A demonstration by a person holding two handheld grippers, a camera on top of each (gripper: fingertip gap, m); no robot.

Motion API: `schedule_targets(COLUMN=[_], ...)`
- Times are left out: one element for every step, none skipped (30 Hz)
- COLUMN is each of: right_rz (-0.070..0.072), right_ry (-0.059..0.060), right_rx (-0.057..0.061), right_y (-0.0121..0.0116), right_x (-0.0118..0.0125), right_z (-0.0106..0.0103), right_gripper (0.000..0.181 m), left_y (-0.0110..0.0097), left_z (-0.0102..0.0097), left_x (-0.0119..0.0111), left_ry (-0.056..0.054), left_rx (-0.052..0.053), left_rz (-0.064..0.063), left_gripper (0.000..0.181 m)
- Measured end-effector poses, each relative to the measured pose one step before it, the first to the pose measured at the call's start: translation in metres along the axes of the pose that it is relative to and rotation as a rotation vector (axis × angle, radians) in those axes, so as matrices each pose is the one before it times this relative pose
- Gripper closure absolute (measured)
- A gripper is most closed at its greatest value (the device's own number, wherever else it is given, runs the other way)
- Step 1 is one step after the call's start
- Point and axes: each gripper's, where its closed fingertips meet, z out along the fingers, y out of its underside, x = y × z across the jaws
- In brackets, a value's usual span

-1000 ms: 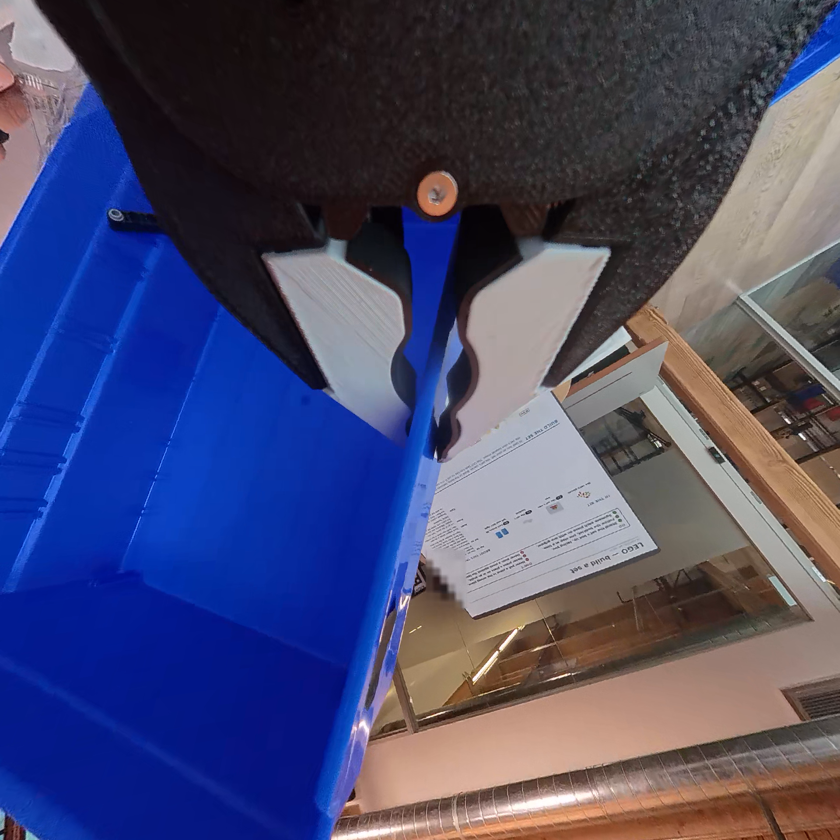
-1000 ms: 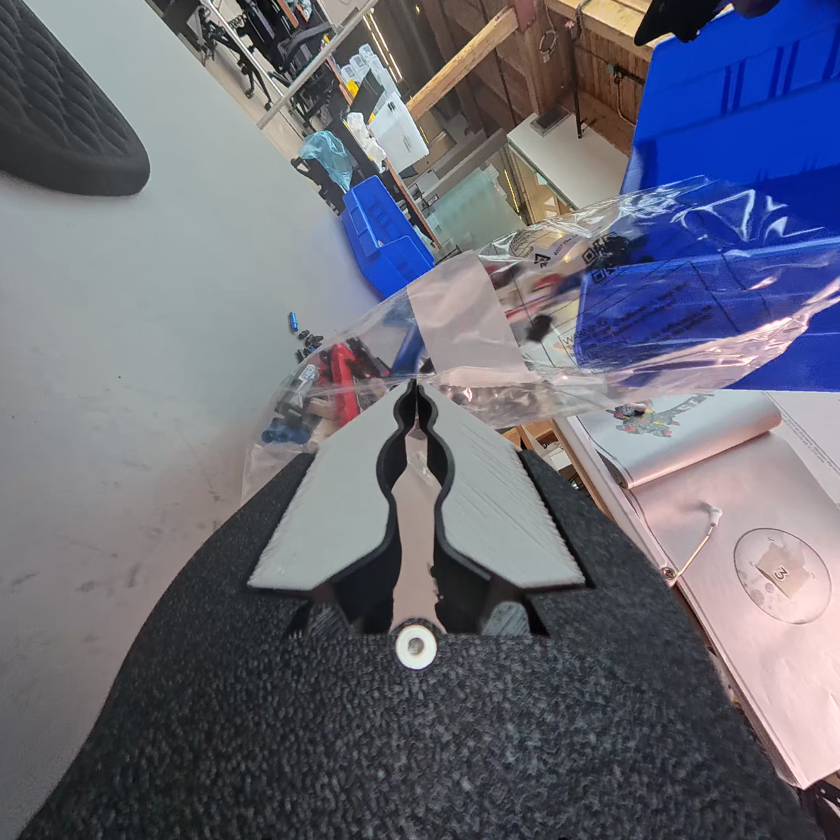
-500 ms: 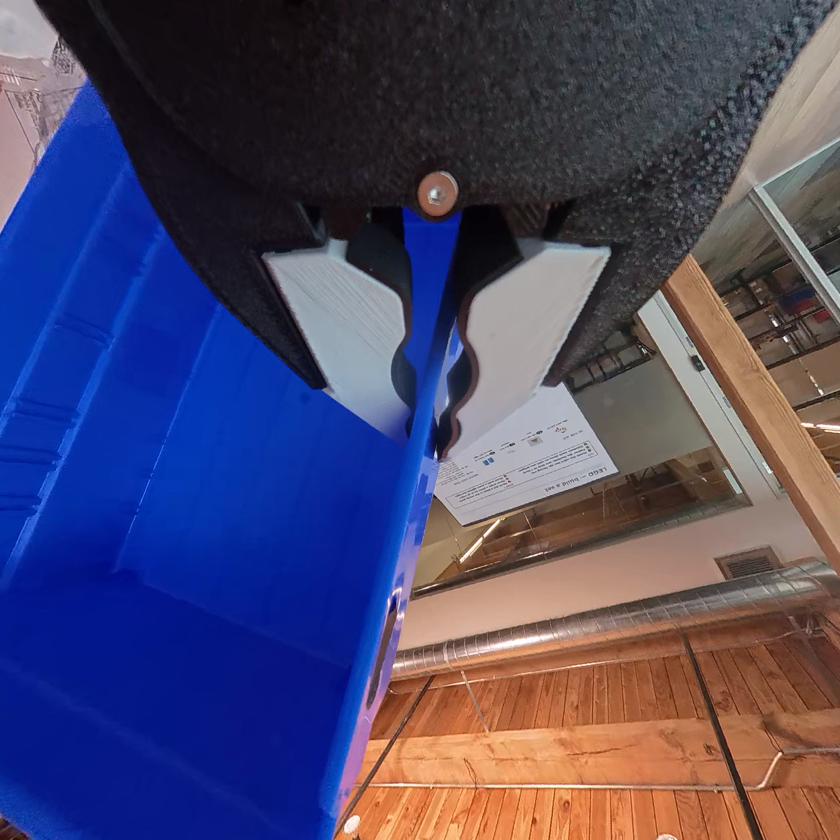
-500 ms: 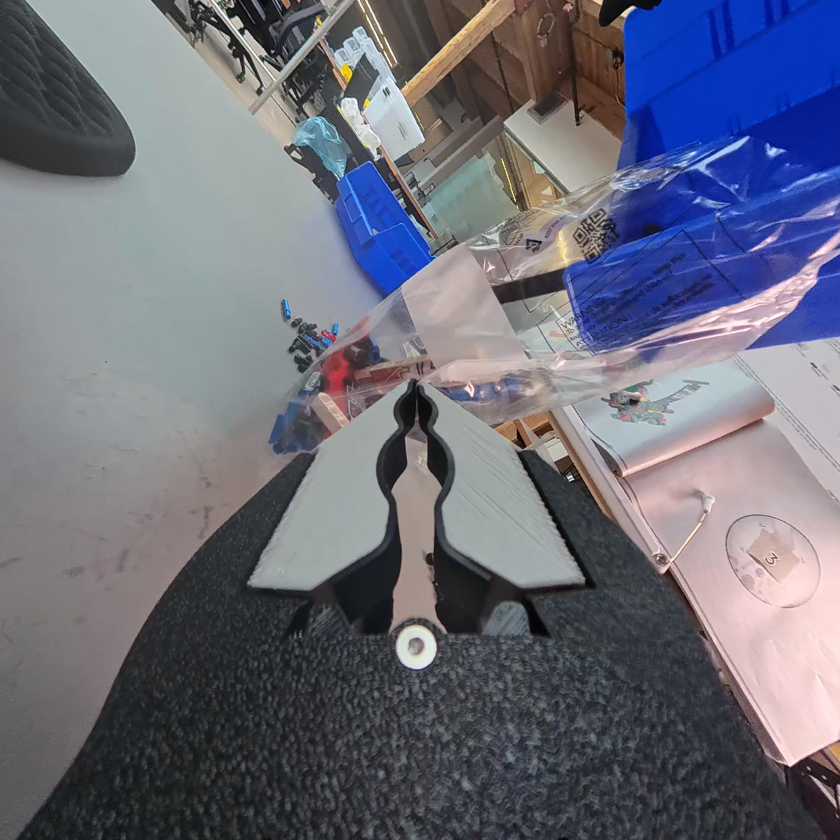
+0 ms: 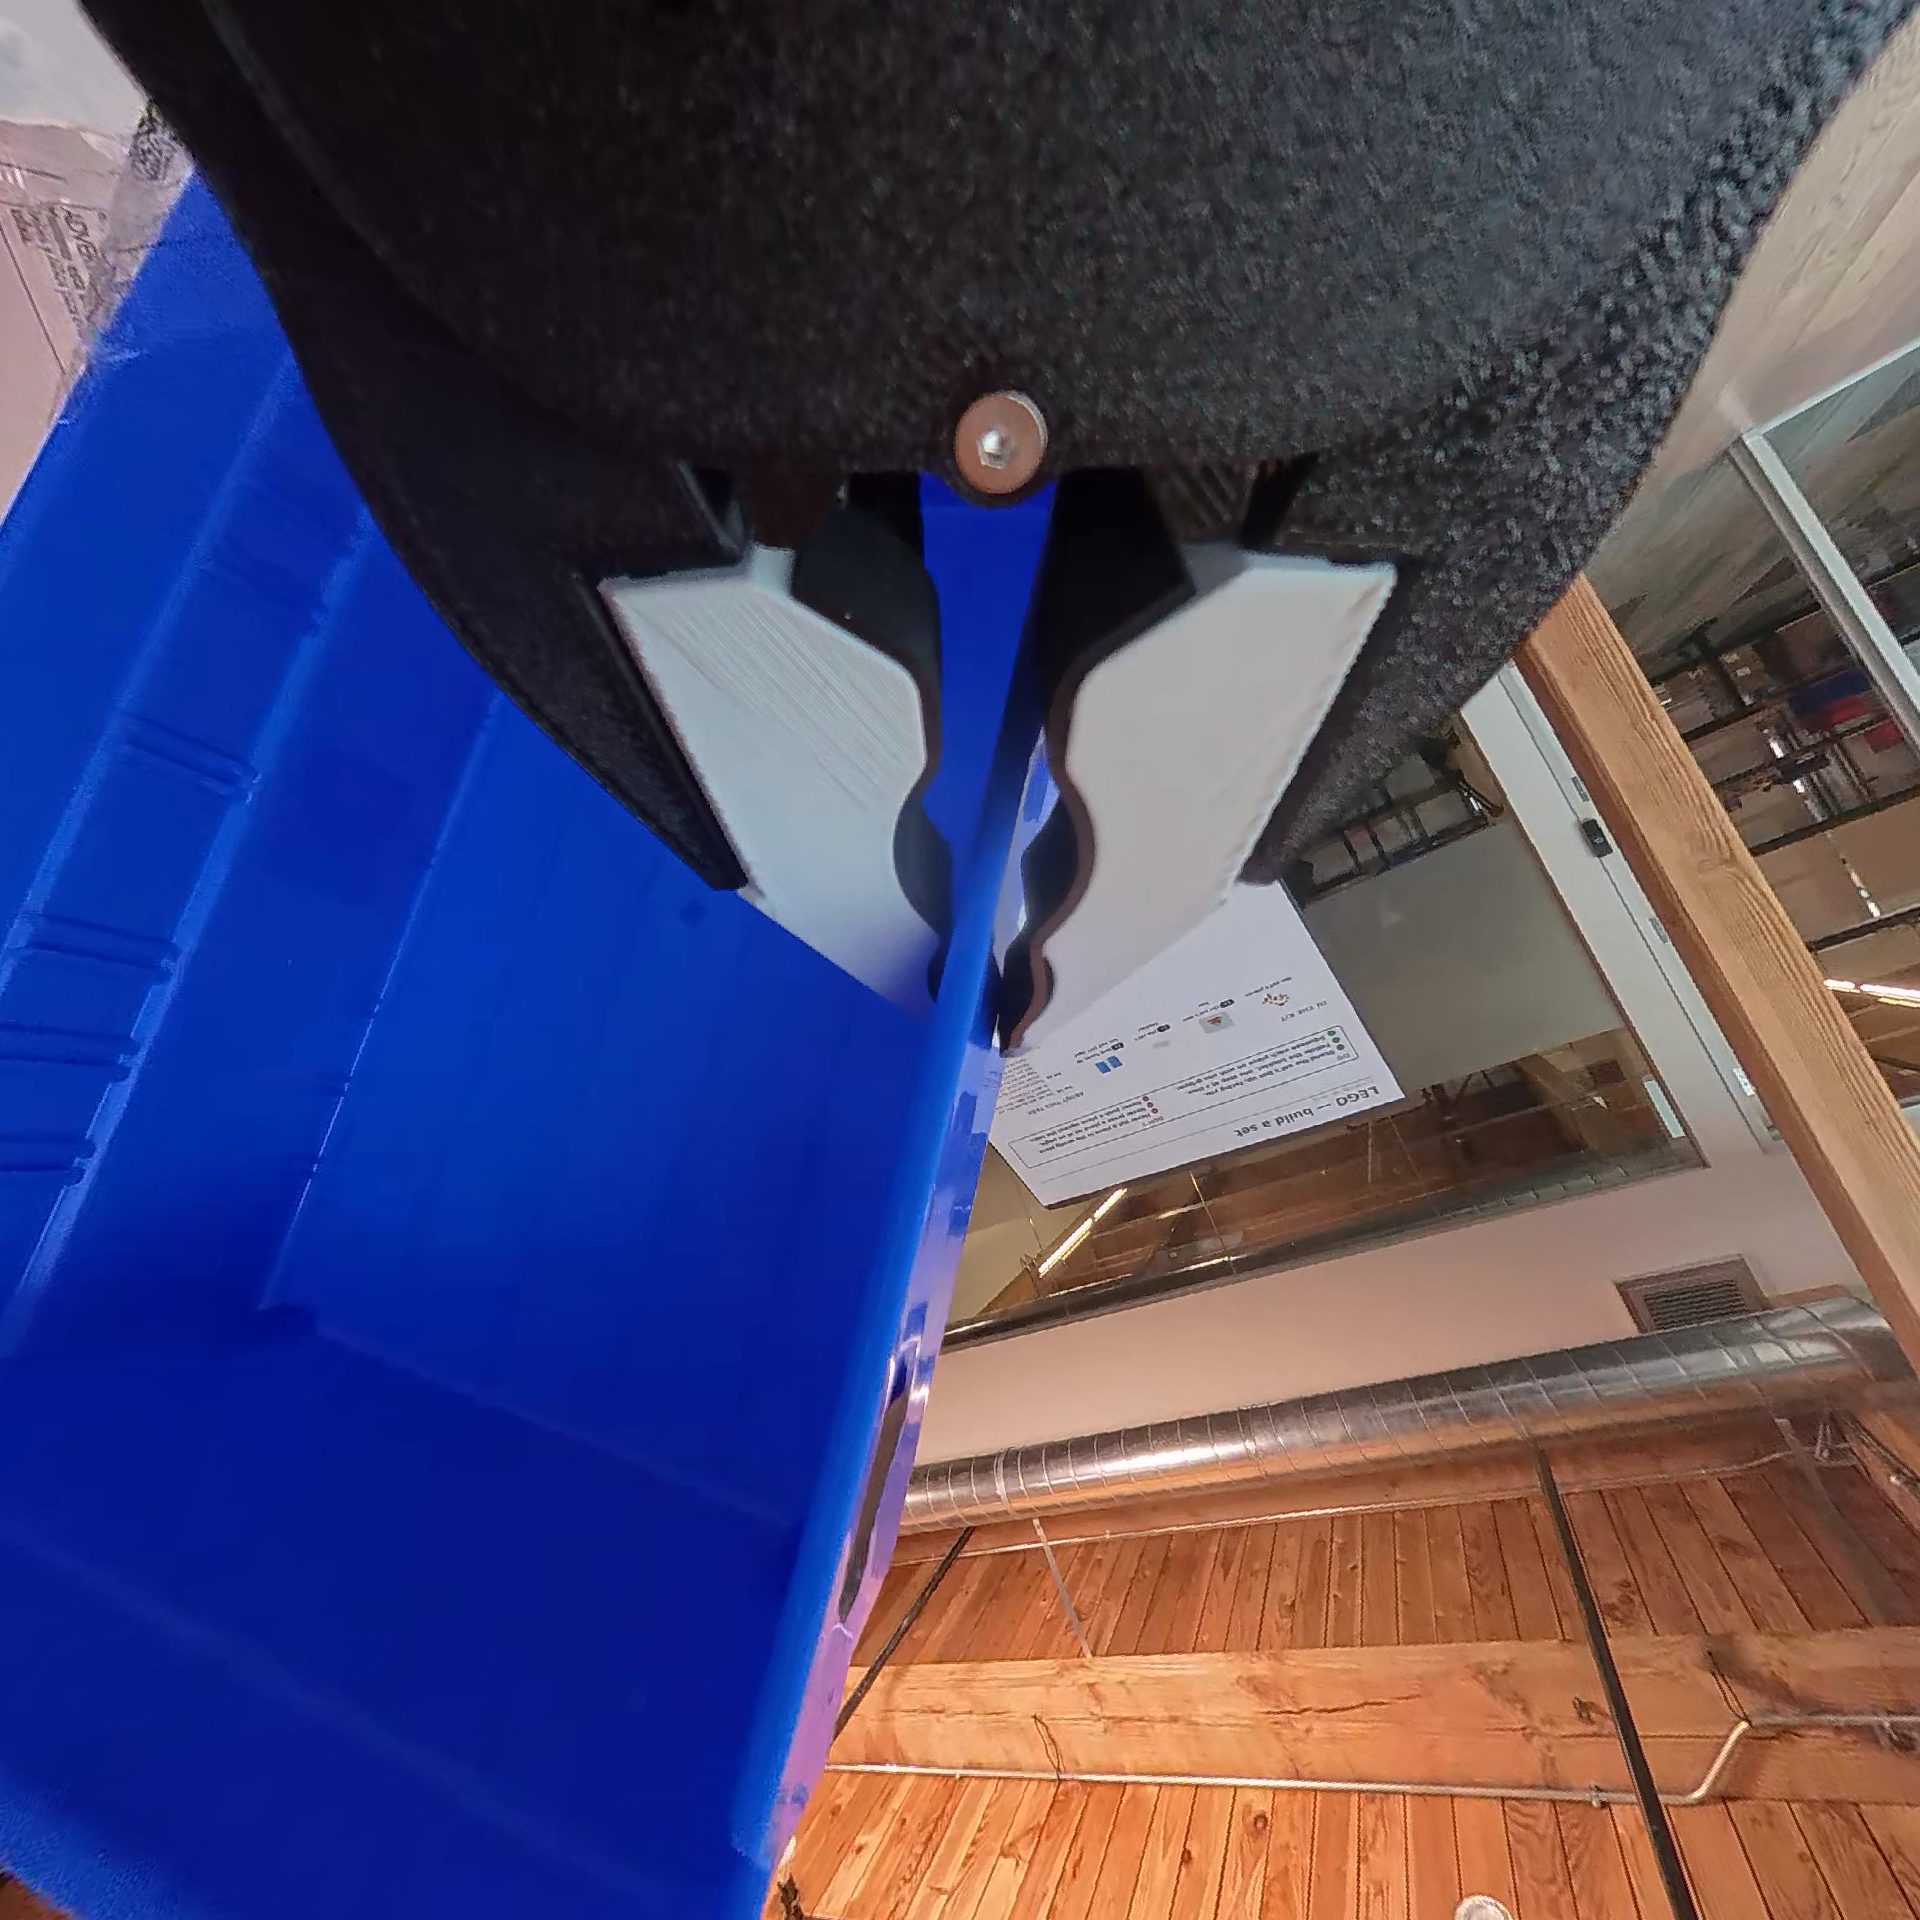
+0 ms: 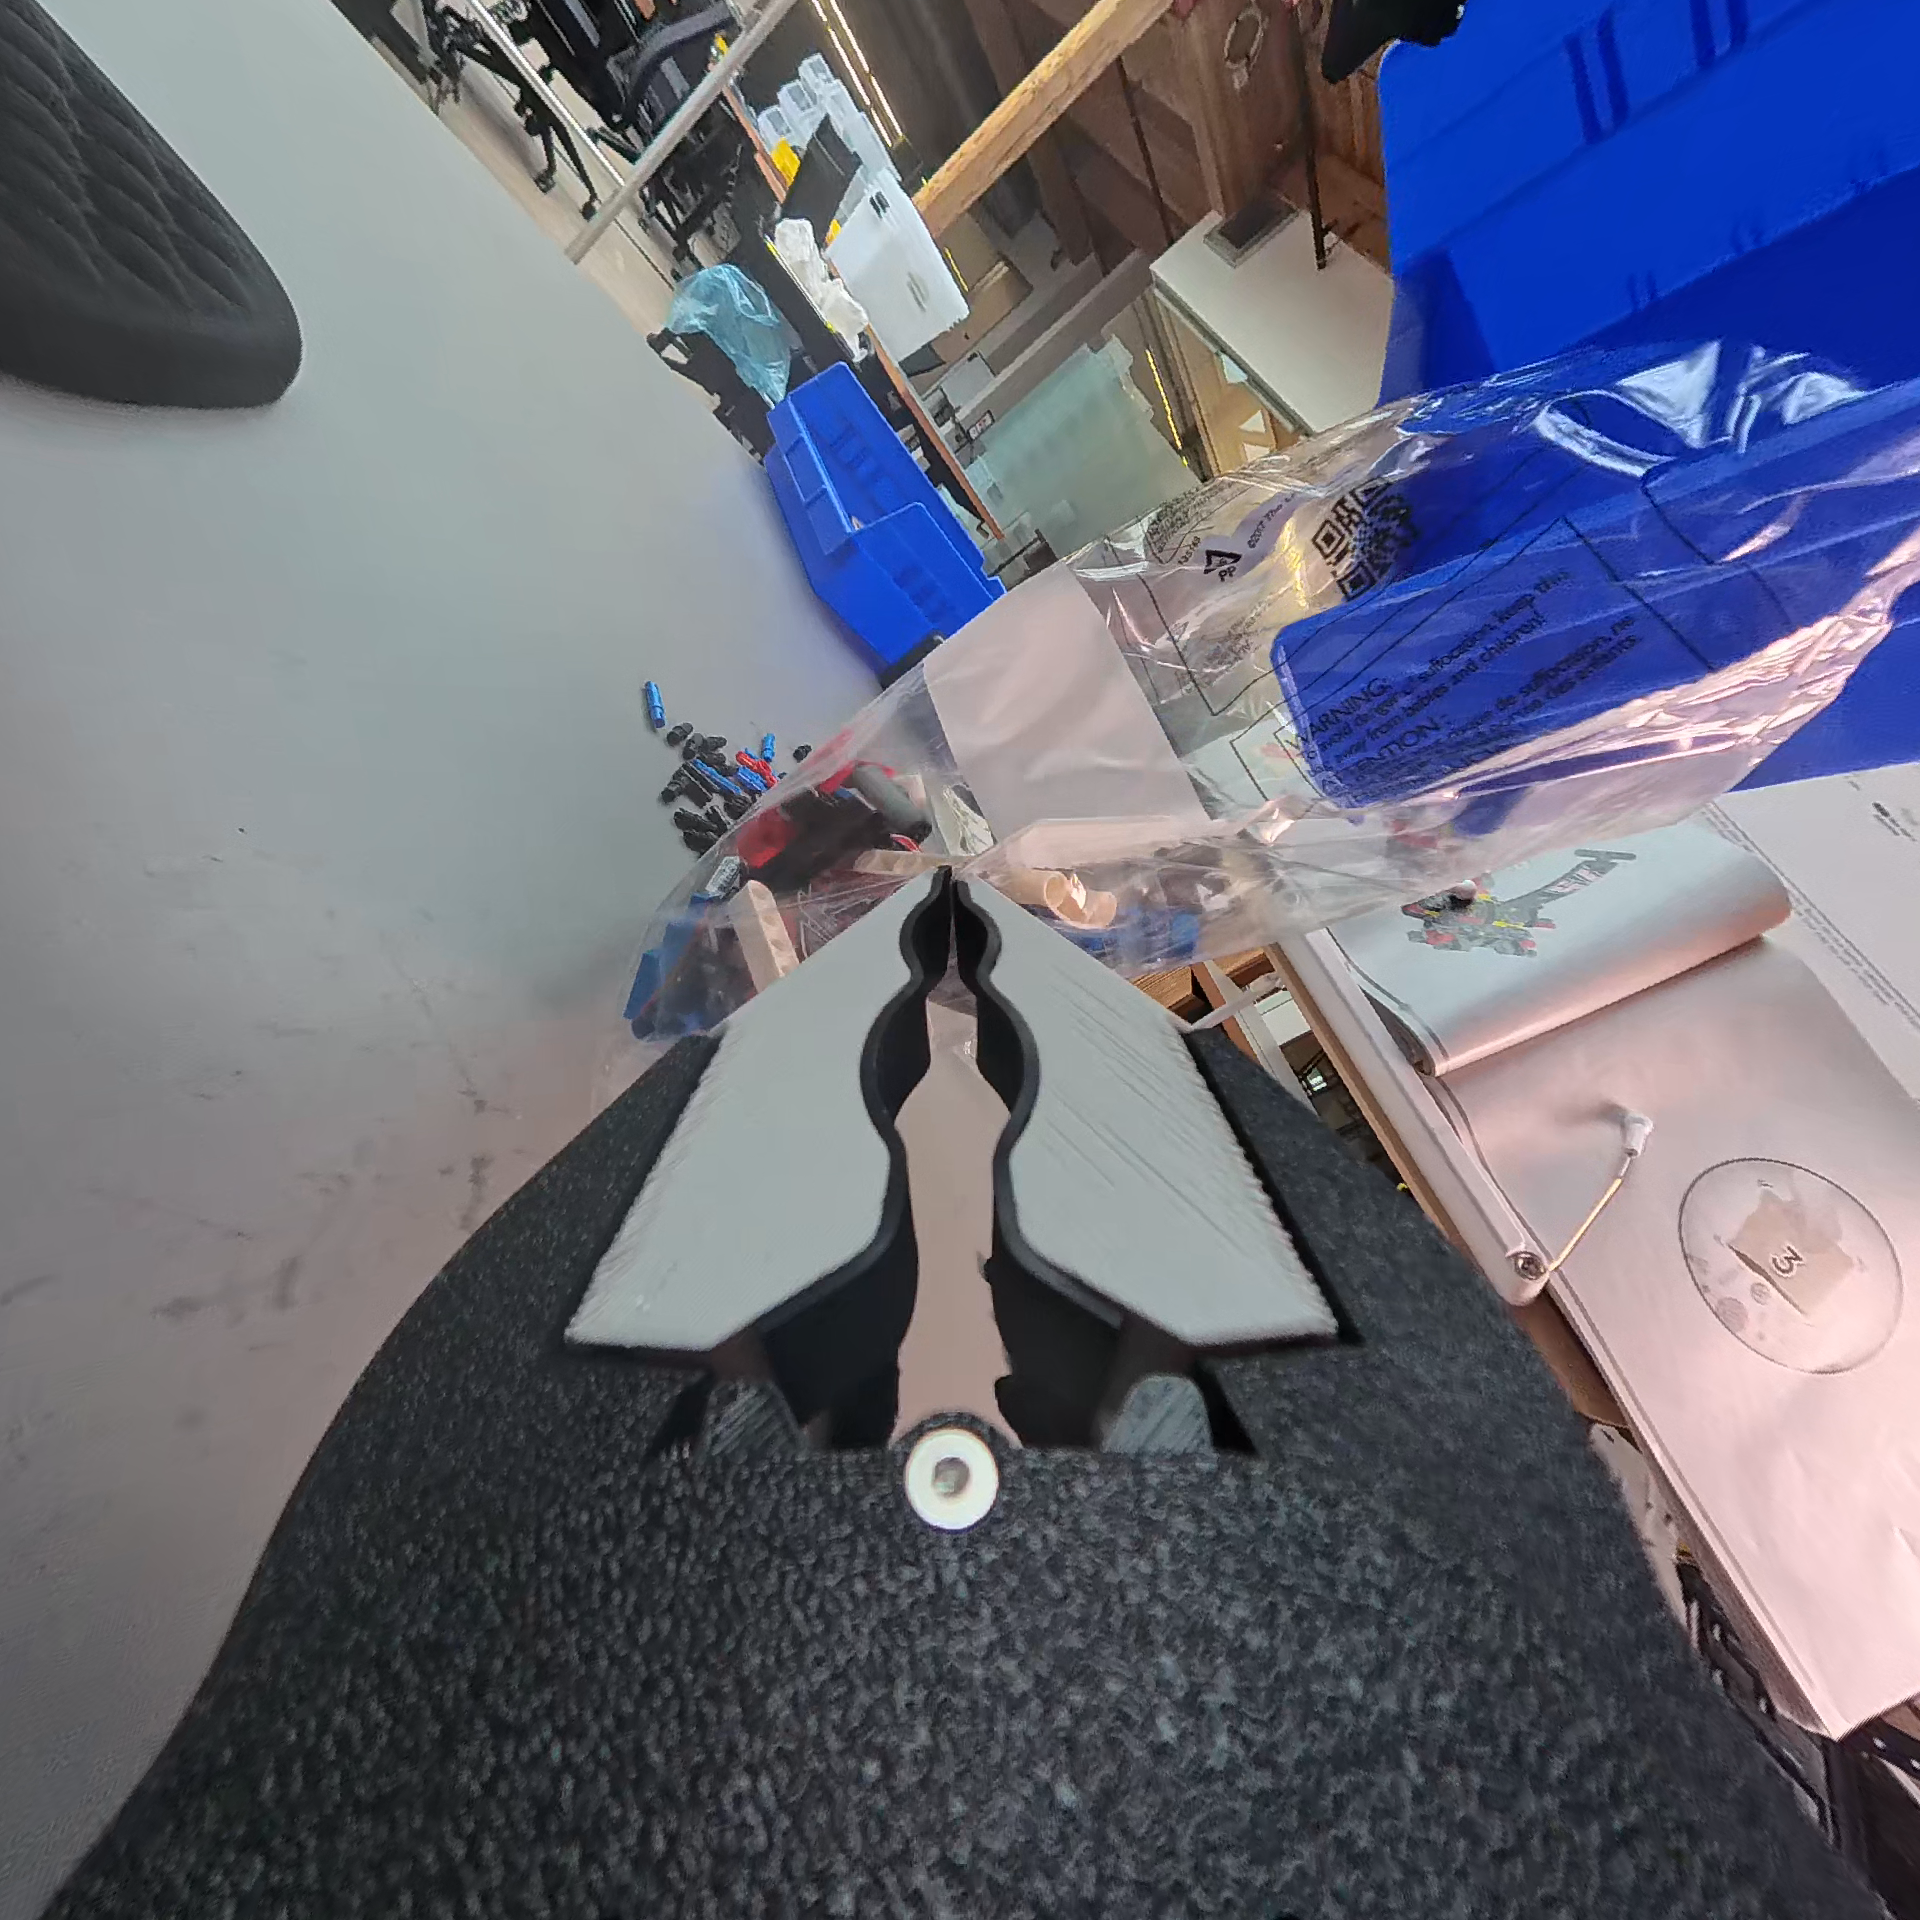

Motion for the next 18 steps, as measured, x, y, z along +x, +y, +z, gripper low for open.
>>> schedule_targets(right_rz=[0.0003,-0.0040,-0.0059,-0.0020,-0.0001,0.0002,0.0011,-0.0009,-0.0047,-0.0032,0.0028,0.0031,0.0005,0.0003,0.0030,0.0017,-0.0019,-0.0029], right_ry=[-0.0030,-0.0026,-0.0018,-0.0015,0.0016,0.0005,-0.0021,-0.0039,-0.0026,0.0000,0.0004,0.0015,0.0012,0.0019,-0.0010,-0.0002,-0.0010,-0.0005], right_rx=[-0.0017,-0.0017,-0.0003,0.0008,0.0016,0.0000,0.0002,-0.0021,-0.0047,-0.0027,0.0007,0.0013,-0.0019,-0.0011,-0.0011,0.0018,-0.0010,-0.0004], right_y=[0.00043,0.00047,-0.00016,-0.00046,-0.00058,-0.00020,-0.00001,0.00059,0.00097,0.00056,-0.00023,-0.00028,0.00045,0.00048,0.00037,-0.00028,0.00010,-0.00013], right_x=[-0.00053,-0.00090,-0.00074,-0.00045,0.00022,0.00015,-0.00023,-0.00088,-0.00115,-0.00038,0.00037,0.00065,0.00039,0.00048,0.00004,0.00007,-0.00029,-0.00013], right_z=[-0.00002,0.00008,0.00007,0.00005,0.00001,0.00010,0.00011,0.00015,0.00008,-0.00018,-0.00025,-0.00031,-0.00023,-0.00027,-0.00028,-0.00037,-0.00017,0.00037], right_gripper=[0.181,0.181,0.181,0.181,0.181,0.181,0.181,0.181,0.181,0.181,0.181,0.181,0.181,0.181,0.181,0.181,0.181,0.181], left_y=[0.00013,0.00010,-0.00155,-0.00270,-0.00301,-0.00249,-0.00164,-0.00069,-0.00020,-0.00079,-0.00076,-0.00004,0.00052,-0.00034,-0.00112,-0.00142,-0.00116,-0.00097], left_z=[-0.00140,-0.00223,-0.00317,-0.00342,-0.00313,-0.00271,-0.00205,-0.00115,-0.00014,0.00010,0.00031,0.00056,0.00077,0.00055,0.00017,0.00011,0.00005,0.00023], left_x=[0.00168,0.00329,0.00276,0.00000,-0.00100,-0.00036,0.00127,0.00244,0.00190,0.00130,0.00087,0.00063,0.00012,-0.00042,-0.00035,-0.00010,0.00002,-0.00033], left_ry=[0.0046,0.0143,0.0120,-0.0027,-0.0043,-0.0044,0.0007,0.0062,0.0037,0.0025,0.0018,0.0021,-0.0002,-0.0011,0.0004,0.0018,0.0013,-0.0011], left_rx=[0.0143,0.0187,0.0226,0.0200,0.0187,0.0231,0.0223,0.0114,0.0013,0.0027,0.0060,0.0015,-0.0034,-0.0006,0.0032,0.0050,0.0050,0.0026], left_rz=[0.0041,0.0141,0.0198,0.0130,0.0060,0.0024,0.0021,-0.0001,0.0063,0.0080,0.0034,0.0014,0.0031,0.0072,0.0047,0.0023,0.0018,-0.0017], left_gripper=[0.180,0.180,0.180,0.180,0.180,0.180,0.180,0.180,0.180,0.179,0.180,0.180,0.179,0.180,0.180,0.180,0.180,0.180])
